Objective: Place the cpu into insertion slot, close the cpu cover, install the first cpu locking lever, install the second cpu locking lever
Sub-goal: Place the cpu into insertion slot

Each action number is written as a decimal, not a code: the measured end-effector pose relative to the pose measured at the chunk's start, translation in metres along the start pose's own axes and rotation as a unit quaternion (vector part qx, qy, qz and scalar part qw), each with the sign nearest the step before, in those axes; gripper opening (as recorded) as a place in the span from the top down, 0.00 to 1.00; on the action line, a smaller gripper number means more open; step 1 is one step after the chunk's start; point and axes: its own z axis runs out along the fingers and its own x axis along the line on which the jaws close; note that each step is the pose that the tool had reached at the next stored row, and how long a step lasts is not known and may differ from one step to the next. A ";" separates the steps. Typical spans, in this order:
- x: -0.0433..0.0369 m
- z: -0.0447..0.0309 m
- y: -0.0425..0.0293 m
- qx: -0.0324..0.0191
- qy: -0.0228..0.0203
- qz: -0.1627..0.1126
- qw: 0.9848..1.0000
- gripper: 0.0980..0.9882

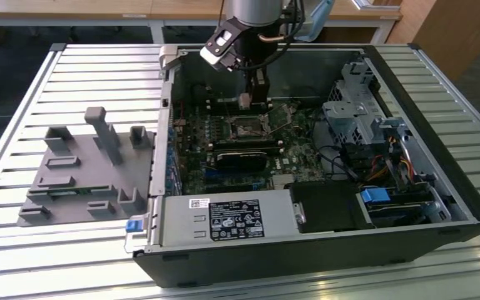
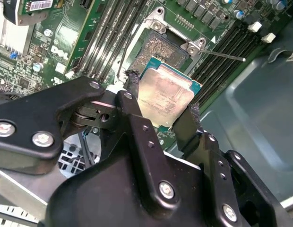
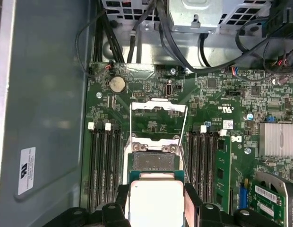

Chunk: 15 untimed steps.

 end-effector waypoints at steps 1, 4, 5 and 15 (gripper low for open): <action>0.0000 0.0009 0.0000 0.000 0.000 0.000 1.000 0.50; 0.0000 0.0034 -0.0002 0.000 0.000 0.000 1.000 0.50; 0.0000 0.0046 -0.0002 0.000 0.000 0.000 1.000 0.50; 0.0000 0.0218 -0.0013 0.002 0.000 -0.003 1.000 0.50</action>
